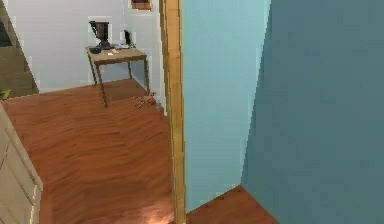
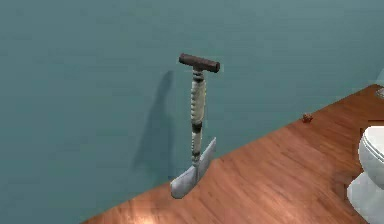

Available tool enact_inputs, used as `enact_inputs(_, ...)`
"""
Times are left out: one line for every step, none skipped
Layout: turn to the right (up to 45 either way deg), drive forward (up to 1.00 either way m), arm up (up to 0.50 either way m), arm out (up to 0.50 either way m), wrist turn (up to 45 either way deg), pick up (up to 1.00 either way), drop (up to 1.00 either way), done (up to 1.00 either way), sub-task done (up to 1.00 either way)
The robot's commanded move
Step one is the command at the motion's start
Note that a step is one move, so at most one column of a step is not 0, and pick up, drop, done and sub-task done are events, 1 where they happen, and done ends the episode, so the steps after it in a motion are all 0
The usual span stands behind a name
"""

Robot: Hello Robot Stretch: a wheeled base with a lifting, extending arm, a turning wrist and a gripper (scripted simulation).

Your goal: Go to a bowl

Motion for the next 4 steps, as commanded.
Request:
enact_inputs(0.0,0.1,0.0,0.0,0.0,0.0,0.0,0.0,0.0)
enact_inputs(-18.0,0.0,0.0,0.0,0.0,0.0,0.0,0.0,0.0)
enact_inputs(0.0,0.5,0.0,0.0,0.0,0.0,0.0,0.0,0.0)
enact_inputs(-39.0,0.0,0.0,0.0,0.0,0.0,0.0,0.0,0.0)
